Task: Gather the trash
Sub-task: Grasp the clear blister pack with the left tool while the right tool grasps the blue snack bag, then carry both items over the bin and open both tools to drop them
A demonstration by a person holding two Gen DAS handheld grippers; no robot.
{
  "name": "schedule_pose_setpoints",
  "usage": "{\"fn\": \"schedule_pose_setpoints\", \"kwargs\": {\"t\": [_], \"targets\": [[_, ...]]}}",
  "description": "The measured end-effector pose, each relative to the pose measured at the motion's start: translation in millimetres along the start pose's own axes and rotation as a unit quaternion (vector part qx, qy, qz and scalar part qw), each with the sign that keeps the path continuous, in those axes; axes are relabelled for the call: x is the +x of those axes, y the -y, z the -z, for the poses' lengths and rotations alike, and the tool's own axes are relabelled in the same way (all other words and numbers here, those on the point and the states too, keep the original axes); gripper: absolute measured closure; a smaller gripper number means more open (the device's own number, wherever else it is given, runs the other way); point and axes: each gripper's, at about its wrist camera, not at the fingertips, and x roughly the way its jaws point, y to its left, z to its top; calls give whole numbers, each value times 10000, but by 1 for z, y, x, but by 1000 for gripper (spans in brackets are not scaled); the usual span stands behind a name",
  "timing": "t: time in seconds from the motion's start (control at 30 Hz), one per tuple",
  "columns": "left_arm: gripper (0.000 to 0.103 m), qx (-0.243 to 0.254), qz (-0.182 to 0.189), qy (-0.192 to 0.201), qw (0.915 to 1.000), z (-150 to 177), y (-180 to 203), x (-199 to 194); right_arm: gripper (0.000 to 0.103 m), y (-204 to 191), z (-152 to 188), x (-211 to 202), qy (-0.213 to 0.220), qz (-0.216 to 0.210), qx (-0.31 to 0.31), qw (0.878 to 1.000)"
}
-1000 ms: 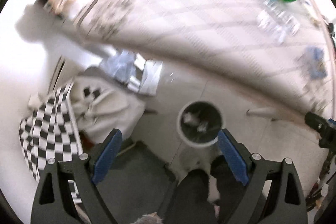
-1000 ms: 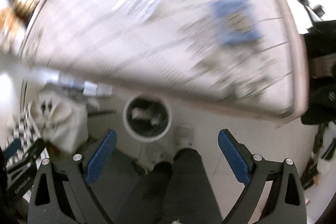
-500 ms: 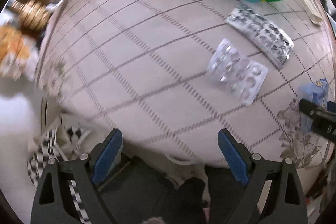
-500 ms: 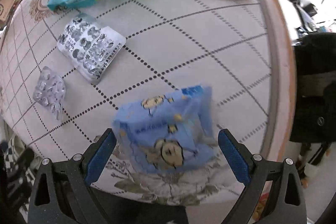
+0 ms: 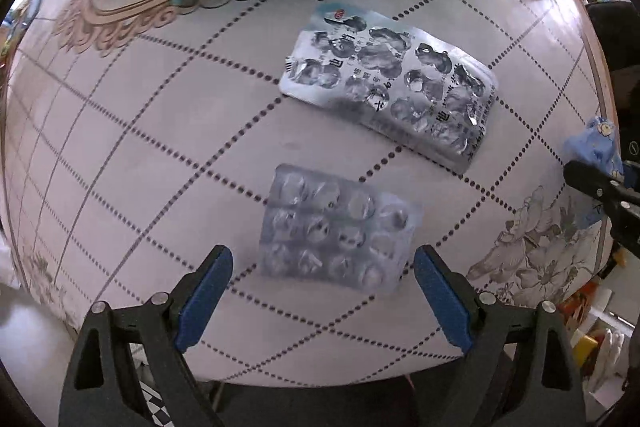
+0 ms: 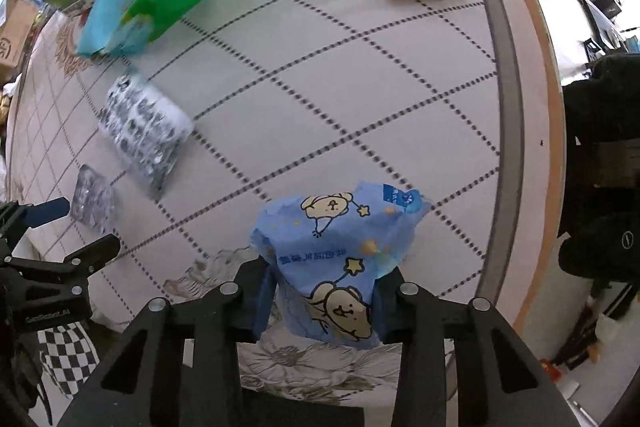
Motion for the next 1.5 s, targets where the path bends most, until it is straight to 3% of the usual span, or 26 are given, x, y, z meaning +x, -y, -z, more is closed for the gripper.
{"fn": "schedule_pose_setpoints", "kwargs": {"t": [0.27, 0.3, 0.33, 0.5, 0.8, 0.83, 0.9, 1.13, 1.33, 1.5], "targets": [[11, -2, 107, -6, 9999, -12, 5, -1, 63, -8, -12, 9, -28, -36, 44, 10000], [13, -7, 112, 0, 9999, -12, 5, 0, 63, -5, -7, 6, -18, -40, 59, 10000], [23, -18, 116, 21, 9999, -14, 5, -1, 63, -4, -3, 4, -7, -43, 72, 10000], [31, 2, 165, 113, 9998, -20, 12, -7, 63, -10, -5, 1, 56, -39, 69, 10000], [32, -67, 161, 362, 9992, 5, 23, -34, 63, -28, 8, -22, 192, -66, 87, 9998], [32, -96, 148, 407, 9990, 9, 22, -38, 63, -12, 15, -38, 215, -75, 71, 9997], [32, -176, 115, 525, 9984, 19, 20, -50, 63, -4, 27, -49, 267, -110, 53, 9996], [32, -499, -20, 992, 9938, 65, 23, -87, 63, -37, 63, -61, 506, -299, 40, 9983], [32, -873, 81, 1293, 9877, 128, 4, -102, 64, -76, 123, -66, 532, -434, -242, 9973], [32, -1246, 193, 1447, 9814, 188, -26, -89, 64, -110, 188, -55, 439, -423, -470, 9970]]}}
